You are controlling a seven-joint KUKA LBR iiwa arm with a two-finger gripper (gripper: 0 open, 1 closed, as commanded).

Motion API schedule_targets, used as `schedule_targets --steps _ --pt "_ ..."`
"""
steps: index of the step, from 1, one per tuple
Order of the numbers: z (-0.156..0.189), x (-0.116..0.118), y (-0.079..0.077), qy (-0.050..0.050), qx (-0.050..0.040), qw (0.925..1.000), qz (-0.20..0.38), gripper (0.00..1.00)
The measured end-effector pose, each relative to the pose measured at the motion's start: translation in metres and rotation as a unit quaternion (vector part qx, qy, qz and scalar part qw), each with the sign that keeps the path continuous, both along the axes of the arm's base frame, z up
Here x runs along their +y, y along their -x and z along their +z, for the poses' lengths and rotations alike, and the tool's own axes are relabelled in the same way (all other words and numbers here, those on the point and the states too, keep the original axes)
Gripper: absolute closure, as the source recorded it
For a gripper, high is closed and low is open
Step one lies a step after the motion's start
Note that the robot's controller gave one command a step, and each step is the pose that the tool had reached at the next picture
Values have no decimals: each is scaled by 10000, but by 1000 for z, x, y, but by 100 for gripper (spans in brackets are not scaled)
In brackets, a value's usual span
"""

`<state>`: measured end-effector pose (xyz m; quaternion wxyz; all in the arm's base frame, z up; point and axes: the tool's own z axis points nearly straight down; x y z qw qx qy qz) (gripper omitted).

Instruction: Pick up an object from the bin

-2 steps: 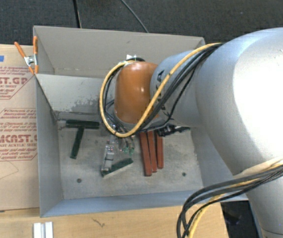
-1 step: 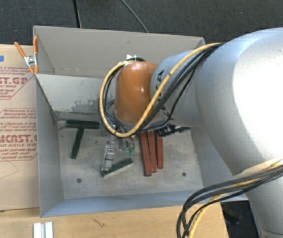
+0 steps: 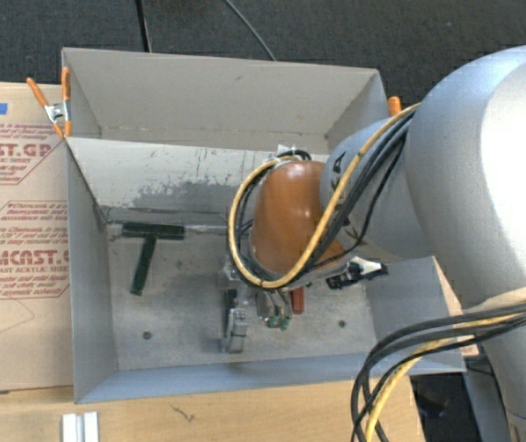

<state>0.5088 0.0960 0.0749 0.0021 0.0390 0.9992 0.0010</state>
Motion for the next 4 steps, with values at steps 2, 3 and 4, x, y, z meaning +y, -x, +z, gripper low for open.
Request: schedule_targets --steps 2,3,4 --pt "-6 -48 -9 6 47 9868 1617 100" --pt "-6 -48 -9 5 48 9868 1616 100" --pt "148 -39 3 11 0 9898 1425 100"
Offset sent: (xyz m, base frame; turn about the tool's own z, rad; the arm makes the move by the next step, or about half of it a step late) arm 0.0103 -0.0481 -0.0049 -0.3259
